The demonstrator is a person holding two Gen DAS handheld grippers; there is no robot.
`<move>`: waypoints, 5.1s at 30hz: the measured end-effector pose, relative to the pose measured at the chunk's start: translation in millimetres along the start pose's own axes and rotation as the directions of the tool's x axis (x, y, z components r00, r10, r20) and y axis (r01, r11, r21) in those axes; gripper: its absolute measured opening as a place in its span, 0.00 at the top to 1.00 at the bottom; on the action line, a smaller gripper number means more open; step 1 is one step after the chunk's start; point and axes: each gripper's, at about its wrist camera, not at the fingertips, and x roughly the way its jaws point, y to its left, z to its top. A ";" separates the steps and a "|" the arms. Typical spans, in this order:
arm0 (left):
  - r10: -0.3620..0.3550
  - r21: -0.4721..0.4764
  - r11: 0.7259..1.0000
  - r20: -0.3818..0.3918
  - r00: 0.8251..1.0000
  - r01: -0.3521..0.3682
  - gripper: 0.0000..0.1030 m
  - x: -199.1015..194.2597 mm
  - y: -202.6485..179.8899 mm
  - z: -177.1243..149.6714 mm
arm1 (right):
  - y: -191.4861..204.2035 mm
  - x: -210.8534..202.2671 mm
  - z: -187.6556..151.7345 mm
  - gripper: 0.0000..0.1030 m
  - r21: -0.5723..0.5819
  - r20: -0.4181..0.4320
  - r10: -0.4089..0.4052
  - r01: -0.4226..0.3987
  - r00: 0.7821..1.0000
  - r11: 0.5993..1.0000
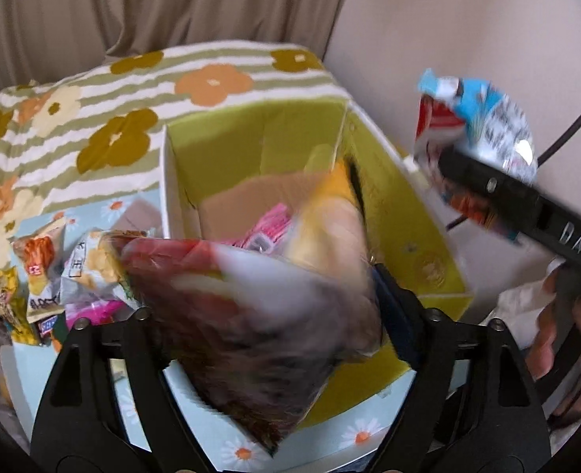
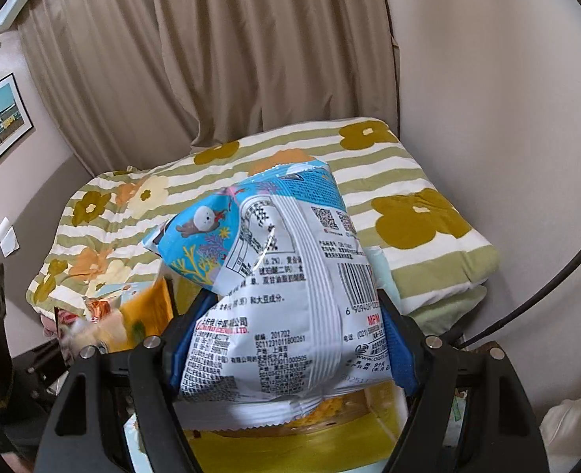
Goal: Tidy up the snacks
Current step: 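Lift both chip bags into the yellow box and open both grippers, then move both tools back over the remaining snacks, then grasp the gold chocolate bag with the left gripper while the right grasps the orange fries bag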
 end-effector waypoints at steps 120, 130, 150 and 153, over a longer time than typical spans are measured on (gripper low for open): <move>0.032 -0.271 0.959 -0.177 0.984 -0.080 0.51 37.3 459.6 -84.0 | 390.1 247.4 -92.9 0.02 -0.306 -0.374 0.030 -0.154 0.927 0.939; 0.055 -0.306 0.946 -0.167 0.984 -0.105 0.51 30.0 471.7 -83.0 | 397.2 264.9 -99.3 0.16 -0.336 -0.408 0.036 -0.187 0.912 0.923; 0.095 -0.333 0.935 -0.087 0.992 -0.119 0.51 -14.9 471.0 -76.6 | 394.9 232.7 -83.3 0.58 -0.235 -0.391 0.163 -0.269 0.906 0.934; 0.102 -0.321 0.940 -0.064 0.993 -0.117 0.51 -26.7 463.6 -68.6 | 390.0 212.3 -69.6 0.58 -0.210 -0.356 0.193 -0.280 0.914 0.937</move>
